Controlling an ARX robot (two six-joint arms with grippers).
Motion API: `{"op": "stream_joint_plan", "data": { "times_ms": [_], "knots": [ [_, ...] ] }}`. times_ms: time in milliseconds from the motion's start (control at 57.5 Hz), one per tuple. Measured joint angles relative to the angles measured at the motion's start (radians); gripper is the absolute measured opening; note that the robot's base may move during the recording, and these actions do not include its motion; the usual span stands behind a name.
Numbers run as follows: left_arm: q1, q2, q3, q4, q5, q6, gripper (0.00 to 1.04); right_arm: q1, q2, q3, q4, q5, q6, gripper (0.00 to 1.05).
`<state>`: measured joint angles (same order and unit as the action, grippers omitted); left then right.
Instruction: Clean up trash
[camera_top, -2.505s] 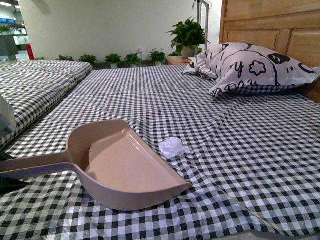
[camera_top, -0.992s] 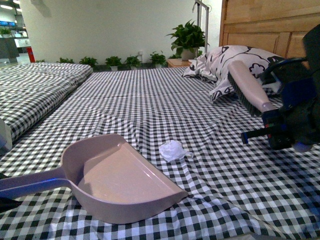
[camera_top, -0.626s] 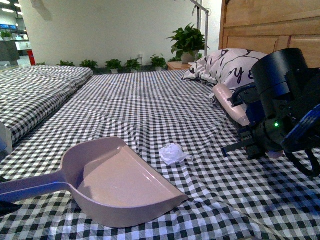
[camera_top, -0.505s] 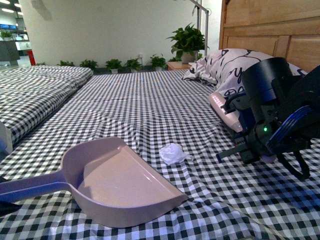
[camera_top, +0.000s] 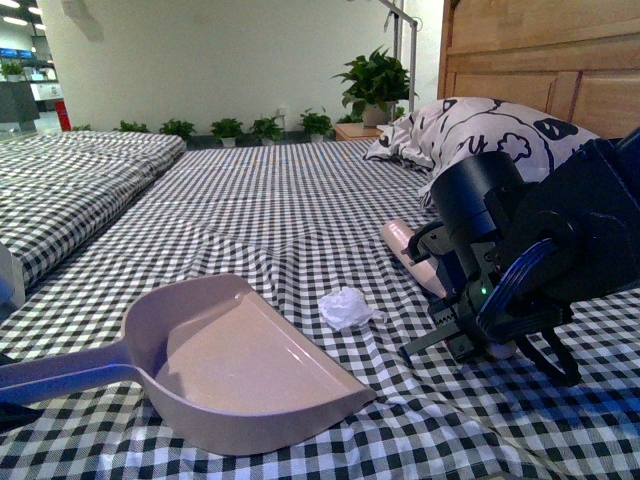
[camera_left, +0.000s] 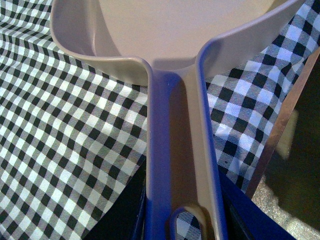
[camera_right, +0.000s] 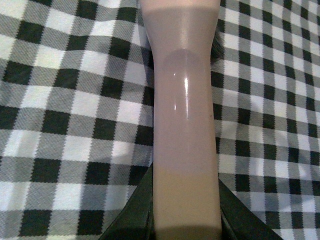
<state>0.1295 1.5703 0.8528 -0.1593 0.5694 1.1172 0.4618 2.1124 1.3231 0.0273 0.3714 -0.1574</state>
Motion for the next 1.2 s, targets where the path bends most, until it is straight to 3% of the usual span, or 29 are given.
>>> {"op": "stream_joint_plan", "data": {
  "times_ms": [157, 522, 818, 1044, 1201],
  "knots": [
    [0.000, 0.000, 0.000, 0.000, 0.000, 0.000, 0.27, 0.025, -0.019, -0.010, -0.040, -0.053, 0.016, 0.19],
    [0.000, 0.000, 0.000, 0.000, 0.000, 0.000, 0.27, 0.106, -0.240, -0.235, -0.125, -0.406, 0.063, 0.19],
    [0.000, 0.000, 0.000, 0.000, 0.000, 0.000, 0.27, 0.092, -0.435, -0.380, -0.141, -0.558, 0.093, 0.19],
    [0.000, 0.000, 0.000, 0.000, 0.000, 0.000, 0.27, 0.035, -0.497, -0.386, -0.117, -0.581, 0.117, 0.19],
    [0.000, 0.000, 0.000, 0.000, 0.000, 0.000, 0.27, -0.027, -0.491, -0.388, -0.029, -0.539, 0.117, 0.19]
  ]
}}
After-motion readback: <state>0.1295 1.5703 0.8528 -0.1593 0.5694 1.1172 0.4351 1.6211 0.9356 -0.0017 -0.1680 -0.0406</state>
